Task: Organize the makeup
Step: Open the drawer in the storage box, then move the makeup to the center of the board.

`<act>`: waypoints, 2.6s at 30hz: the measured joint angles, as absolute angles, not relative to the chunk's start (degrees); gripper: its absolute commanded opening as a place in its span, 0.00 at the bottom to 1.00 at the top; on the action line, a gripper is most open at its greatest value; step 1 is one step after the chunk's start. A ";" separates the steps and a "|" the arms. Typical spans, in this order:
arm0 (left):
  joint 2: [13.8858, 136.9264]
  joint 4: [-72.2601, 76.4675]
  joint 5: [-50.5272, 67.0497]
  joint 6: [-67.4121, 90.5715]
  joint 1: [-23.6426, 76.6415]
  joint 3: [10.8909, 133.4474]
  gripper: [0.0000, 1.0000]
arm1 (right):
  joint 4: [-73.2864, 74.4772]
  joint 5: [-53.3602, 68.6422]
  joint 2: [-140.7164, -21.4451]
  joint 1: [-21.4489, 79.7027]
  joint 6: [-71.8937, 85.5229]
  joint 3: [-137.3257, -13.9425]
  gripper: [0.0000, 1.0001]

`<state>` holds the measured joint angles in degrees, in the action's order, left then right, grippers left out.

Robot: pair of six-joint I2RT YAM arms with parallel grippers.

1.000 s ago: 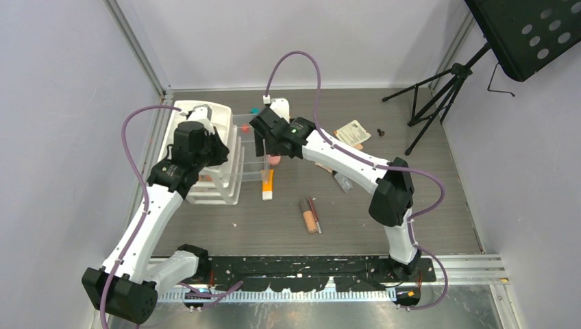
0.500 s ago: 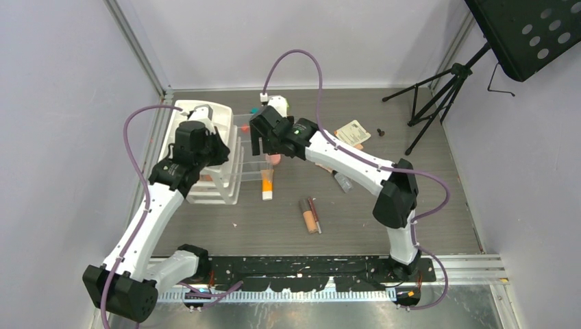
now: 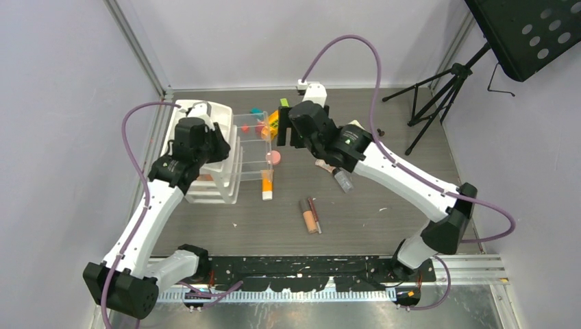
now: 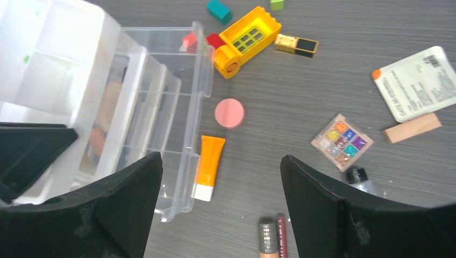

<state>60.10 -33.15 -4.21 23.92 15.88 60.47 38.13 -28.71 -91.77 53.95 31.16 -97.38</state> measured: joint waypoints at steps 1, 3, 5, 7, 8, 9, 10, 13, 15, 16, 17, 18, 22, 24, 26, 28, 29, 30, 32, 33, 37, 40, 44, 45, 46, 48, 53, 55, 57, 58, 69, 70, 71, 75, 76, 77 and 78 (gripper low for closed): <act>60.12 -33.17 -4.01 24.05 15.86 60.90 0.31 | 37.71 -29.15 -90.54 53.63 31.11 -96.18 0.85; 60.12 -33.10 -3.60 24.16 15.84 62.46 0.37 | 37.04 -29.58 -88.44 52.69 31.07 -93.69 0.85; 60.10 -33.06 -3.33 24.27 15.84 64.10 0.42 | 36.60 -29.71 -86.91 51.48 31.09 -91.48 0.85; 60.10 -33.08 -3.22 24.47 15.84 65.39 0.45 | 36.40 -29.63 -86.04 50.15 31.14 -89.91 0.85; 60.07 -33.08 -3.20 24.47 15.84 65.84 0.46 | 36.40 -29.54 -85.73 49.41 31.14 -89.27 0.85; 60.01 -33.17 -3.22 24.45 15.84 66.19 0.46 | 36.38 -29.50 -85.54 48.82 31.14 -88.88 0.85; 59.96 -33.36 -3.22 24.43 15.84 66.52 0.47 | 36.25 -29.43 -85.27 47.97 31.14 -88.33 0.85; 59.64 -34.83 -3.49 23.79 15.84 67.88 0.48 | 36.27 -29.12 -84.36 45.36 31.14 -87.00 0.85; 59.31 -36.18 -3.77 23.27 15.84 69.36 0.50 | 36.32 -28.95 -83.81 43.33 31.14 -86.50 0.85; 59.09 -36.99 -4.05 22.85 15.84 70.48 0.50 | 36.51 -28.86 -83.57 42.26 31.14 -86.43 0.85; 58.83 -37.60 -4.45 22.20 15.84 71.53 0.51 | 36.62 -28.82 -83.46 41.23 31.14 -86.43 0.86; 58.52 -38.06 -4.78 21.87 15.84 72.38 0.51 | 36.75 -28.82 -83.40 40.23 31.11 -86.43 0.86; 55.57 -39.88 -7.94 18.76 15.84 74.41 0.52 | 39.07 -28.73 -84.03 36.95 31.03 -86.48 0.88; 53.32 -40.88 -9.89 17.41 15.84 73.71 0.53 | 39.94 -28.18 -85.43 35.55 30.72 -86.63 0.89; 50.94 -41.19 -11.64 16.25 15.84 71.92 0.54 | 40.77 -27.27 -88.25 34.46 29.95 -87.13 0.89; 48.40 -41.87 -13.37 15.40 15.84 69.52 0.55 | 41.50 -26.39 -91.88 33.95 28.67 -88.27 0.91; 47.29 -42.26 -14.24 14.81 15.84 68.29 0.55 | 41.89 -25.96 -94.19 33.82 27.73 -89.34 0.94; 46.39 -42.61 -15.09 14.44 15.84 67.24 0.55 | 42.30 -25.50 -96.77 33.58 26.63 -90.76 0.95; 45.04 -43.33 -16.71 13.87 15.84 65.47 0.56 | 42.50 -24.58 -101.93 33.21 24.23 -94.06 0.96; 44.47 -43.44 -17.52 13.43 15.84 64.60 0.56 | 42.65 -23.88 -104.81 33.04 22.52 -96.18 0.96; 42.74 -43.44 -19.29 12.95 15.84 61.73 0.56 | 41.71 -20.56 -114.08 32.45 14.39 -102.39 0.98; 42.11 -43.33 -20.03 12.93 15.84 60.53 0.57 | 41.21 -18.00 -119.37 31.70 7.73 -106.00 0.97; 42.11 -43.09 -20.45 12.93 15.84 60.16 0.56 | 39.88 -10.55 -123.44 29.78 -0.97 -109.54 0.95; 42.09 -43.09 -20.58 12.93 15.84 60.12 0.57 | 39.09 -8.51 -123.98 29.15 -4.03 -109.95 0.96; 42.00 -43.05 -20.75 12.95 15.84 60.05 0.57 | 38.72 -6.94 -124.31 28.80 -6.50 -110.17 0.97; 41.65 -43.03 -21.26 12.95 15.84 59.81 0.57 | 38.15 -3.66 -124.92 27.99 -12.45 -110.67 0.98; 39.09 -42.94 -23.42 12.99 15.81 59.20 0.57 | 39.13 2.04 -129.97 27.09 -24.10 -117.30 0.97; 37.30 -42.65 -24.40 13.02 15.77 58.65 0.57 | 39.70 4.40 -133.03 26.70 -26.55 -121.10 0.97; 35.73 -42.50 -25.32 13.02 15.75 58.19 0.58 | 40.23 6.52 -135.46 26.46 -28.45 -123.37 0.97; 34.98 -42.30 -25.74 13.02 15.75 57.98 0.58 | 40.60 7.44 -136.38 26.37 -29.26 -124.11 0.97; 33.89 -41.19 -27.00 13.02 15.73 57.56 0.58 | 42.52 11.70 -141.56 25.98 -34.72 -129.34 0.98; 33.91 -41.06 -27.00 13.02 15.73 57.47 0.58 | 42.54 11.92 -141.97 25.89 -34.96 -129.99 0.98; 33.98 -40.99 -27.00 13.02 15.73 57.43 0.58 | 42.50 12.16 -142.45 25.80 -35.18 -130.61 0.98; 34.26 -40.93 -27.00 13.02 15.73 57.41 0.58 | 42.48 13.47 -144.68 25.65 -35.68 -132.99 0.98; 34.28 -40.95 -27.00 13.02 15.73 57.39 0.58 | 42.41 13.78 -145.38 25.65 -35.70 -133.53 0.98; 34.39 -40.93 -27.00 13.02 15.73 57.39 0.58 | 42.41 14.06 -145.99 25.65 -35.70 -133.84 0.98; 34.48 -40.93 -27.00 13.02 15.73 57.39 0.58 | 42.46 14.28 -146.58 25.65 -35.70 -134.08 0.98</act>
